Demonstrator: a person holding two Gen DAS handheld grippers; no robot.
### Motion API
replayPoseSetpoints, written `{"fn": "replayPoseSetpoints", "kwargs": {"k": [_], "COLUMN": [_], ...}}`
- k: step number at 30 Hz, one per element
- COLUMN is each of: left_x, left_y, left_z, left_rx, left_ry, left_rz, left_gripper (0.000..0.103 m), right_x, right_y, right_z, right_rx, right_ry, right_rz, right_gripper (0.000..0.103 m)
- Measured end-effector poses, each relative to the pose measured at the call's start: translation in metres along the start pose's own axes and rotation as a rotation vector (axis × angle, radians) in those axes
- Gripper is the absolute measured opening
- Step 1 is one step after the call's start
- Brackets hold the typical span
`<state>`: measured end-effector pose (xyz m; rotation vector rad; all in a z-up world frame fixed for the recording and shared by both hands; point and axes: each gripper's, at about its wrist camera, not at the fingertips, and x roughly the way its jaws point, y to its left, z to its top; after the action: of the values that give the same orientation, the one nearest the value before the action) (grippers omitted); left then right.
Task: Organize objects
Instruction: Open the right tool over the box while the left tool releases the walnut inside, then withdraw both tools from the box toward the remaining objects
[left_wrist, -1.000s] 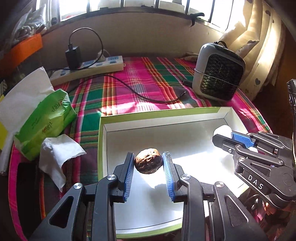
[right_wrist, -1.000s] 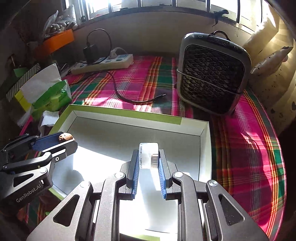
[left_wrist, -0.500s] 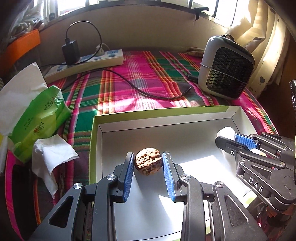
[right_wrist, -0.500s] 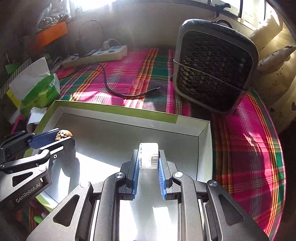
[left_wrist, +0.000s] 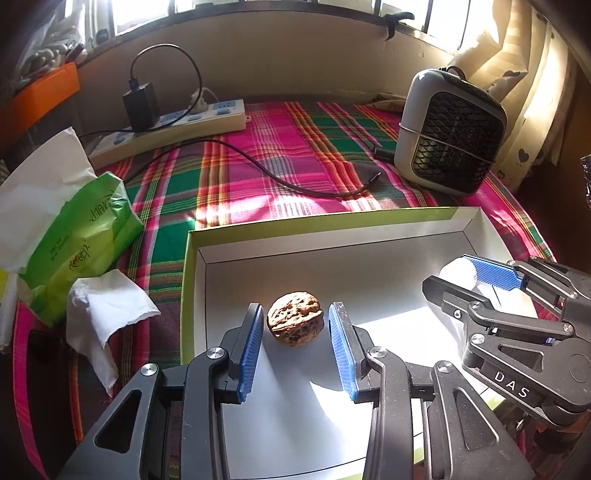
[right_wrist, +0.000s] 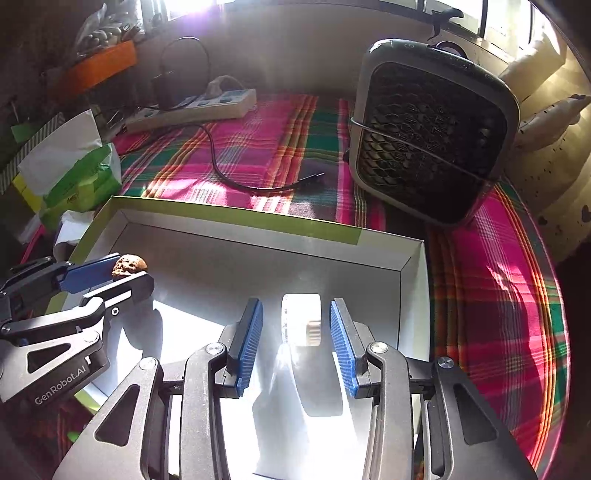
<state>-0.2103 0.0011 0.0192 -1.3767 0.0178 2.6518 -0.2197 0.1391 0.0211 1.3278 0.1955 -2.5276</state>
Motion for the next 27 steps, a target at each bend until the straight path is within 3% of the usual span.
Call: {"fn": "replayPoseSetpoints", "kwargs": {"k": [27], "left_x": [-0.071], "left_y": [0.01], "left_z": [-0.04], "left_rx": [-0.022], "left_ry": [-0.109], "left_rz": [-0.026], "left_gripper": [0.039], "right_x": [-0.074], "right_y": [0.003], "right_z": [-0.04], "right_rx": [-0.01], "right_ry": [-0.111], "right_rz": [0.022], "right_gripper": [0.046]}}
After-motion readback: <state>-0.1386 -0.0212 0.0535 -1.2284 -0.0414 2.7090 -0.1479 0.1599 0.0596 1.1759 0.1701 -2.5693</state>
